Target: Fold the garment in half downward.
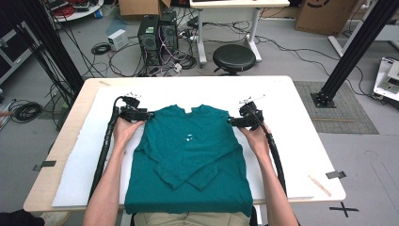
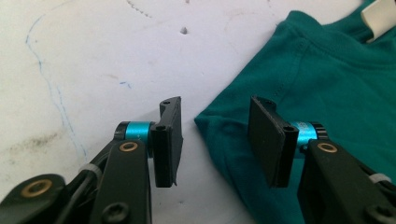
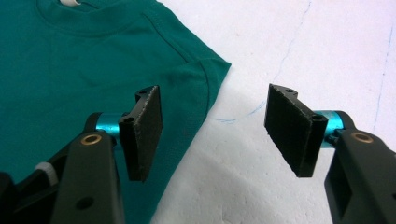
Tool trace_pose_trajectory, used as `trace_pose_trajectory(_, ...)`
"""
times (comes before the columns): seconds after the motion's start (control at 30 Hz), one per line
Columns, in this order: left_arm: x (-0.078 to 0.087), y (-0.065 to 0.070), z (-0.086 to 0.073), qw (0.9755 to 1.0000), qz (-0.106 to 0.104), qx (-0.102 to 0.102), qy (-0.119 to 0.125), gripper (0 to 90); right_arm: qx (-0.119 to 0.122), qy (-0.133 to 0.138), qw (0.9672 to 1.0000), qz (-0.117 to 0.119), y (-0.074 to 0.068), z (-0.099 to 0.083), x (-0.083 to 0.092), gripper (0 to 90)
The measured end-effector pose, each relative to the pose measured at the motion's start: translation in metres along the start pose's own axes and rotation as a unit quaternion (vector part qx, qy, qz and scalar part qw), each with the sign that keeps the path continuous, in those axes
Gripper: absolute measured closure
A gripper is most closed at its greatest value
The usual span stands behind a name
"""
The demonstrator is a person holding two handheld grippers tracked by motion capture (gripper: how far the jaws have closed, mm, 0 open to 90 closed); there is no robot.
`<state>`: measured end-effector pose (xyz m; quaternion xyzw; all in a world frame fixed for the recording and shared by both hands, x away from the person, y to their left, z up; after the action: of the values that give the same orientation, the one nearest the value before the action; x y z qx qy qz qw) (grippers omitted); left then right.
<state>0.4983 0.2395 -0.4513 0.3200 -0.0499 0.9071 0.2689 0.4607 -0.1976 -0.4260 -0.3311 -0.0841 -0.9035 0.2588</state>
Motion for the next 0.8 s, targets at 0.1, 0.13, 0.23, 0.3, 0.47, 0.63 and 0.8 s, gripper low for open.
trace_pose_trajectory(0.1, 0.000, 0.003, 0.000, 0.9999, 0.001, -0.013, -0.001, 58.0, -0.003, 0.003, 1.0000, -0.001, 0.000, 0.000, 0.000, 37.0)
trace_pose_trajectory(0.13, 0.000, 0.004, 0.000, 0.9999, 0.000, -0.016, 0.000, 60.6, -0.002, 0.004, 1.0000, -0.002, 0.000, 0.000, 0.000, 36.6)
trace_pose_trajectory(0.23, -0.001, 0.005, -0.001, 0.9998, -0.006, -0.016, 0.005, 66.7, -0.007, 0.000, 1.0000, -0.003, 0.000, 0.000, 0.000, 35.5)
trace_pose_trajectory(0.3, 0.000, 0.004, -0.002, 0.9998, -0.010, -0.013, 0.008, 71.6, -0.008, 0.004, 0.9999, -0.005, 0.003, 0.000, 0.001, 34.9)
trace_pose_trajectory(0.47, -0.001, 0.001, -0.004, 0.9994, -0.030, 0.003, 0.018, 84.5, -0.025, 0.008, 0.9997, 0.001, 0.010, 0.009, 0.005, 33.1)
trace_pose_trajectory(0.63, -0.001, 0.003, -0.004, 0.9996, -0.023, -0.008, 0.016, 84.5, -0.026, -0.012, 0.9992, 0.029, 0.018, 0.027, -0.016, 33.2)
trace_pose_trajectory(0.8, -0.001, 0.002, -0.005, 0.9994, -0.027, -0.004, 0.020, 84.4, -0.011, -0.053, 0.9981, 0.030, 0.014, 0.019, -0.049, 36.7)
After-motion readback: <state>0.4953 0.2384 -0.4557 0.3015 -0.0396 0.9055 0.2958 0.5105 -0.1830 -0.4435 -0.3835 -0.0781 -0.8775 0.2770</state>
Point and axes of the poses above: each handheld gripper's, and its own axes: x roughly backward along the jaws, z roughly out of its top, y roughly to its right, the point moved 1 cm from there along -x, roughly forward along the jaws, and after that the axes turned 5 degrees about y, right-handed, at the moved point
